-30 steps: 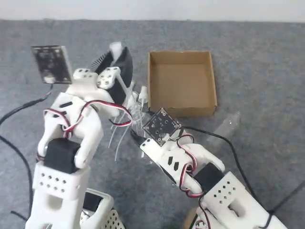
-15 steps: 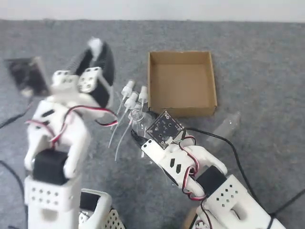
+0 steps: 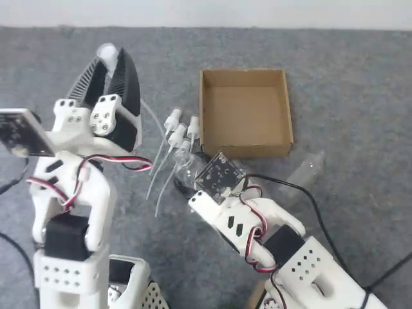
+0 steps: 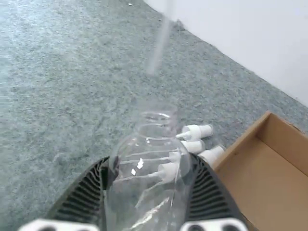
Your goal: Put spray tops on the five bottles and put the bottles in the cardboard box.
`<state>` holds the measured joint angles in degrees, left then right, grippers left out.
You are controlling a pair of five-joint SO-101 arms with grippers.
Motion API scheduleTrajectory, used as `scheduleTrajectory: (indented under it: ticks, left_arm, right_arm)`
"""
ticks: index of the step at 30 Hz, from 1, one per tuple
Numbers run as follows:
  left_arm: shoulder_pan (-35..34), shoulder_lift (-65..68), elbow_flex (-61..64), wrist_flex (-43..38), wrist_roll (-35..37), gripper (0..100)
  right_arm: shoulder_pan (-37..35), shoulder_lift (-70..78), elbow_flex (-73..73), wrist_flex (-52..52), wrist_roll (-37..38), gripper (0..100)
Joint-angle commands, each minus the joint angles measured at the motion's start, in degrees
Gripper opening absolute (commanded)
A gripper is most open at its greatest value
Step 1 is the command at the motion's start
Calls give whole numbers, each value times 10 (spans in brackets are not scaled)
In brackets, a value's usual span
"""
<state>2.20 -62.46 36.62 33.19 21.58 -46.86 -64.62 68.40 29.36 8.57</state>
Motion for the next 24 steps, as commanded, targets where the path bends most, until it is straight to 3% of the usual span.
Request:
scheduleTrajectory:
  ticks: [1,13,24]
  left_arm:
    - [20,-9,5,-40,-1,10]
    - [49,-15,-15,38,-2,10]
    - [49,-15,-38,50,-2,10]
  right_arm:
    - [-15,-17,-6,-11,-4,6]
    - [-12,-17,-6,-14,-4,6]
    - [-12,-16,-6,-13,-4,6]
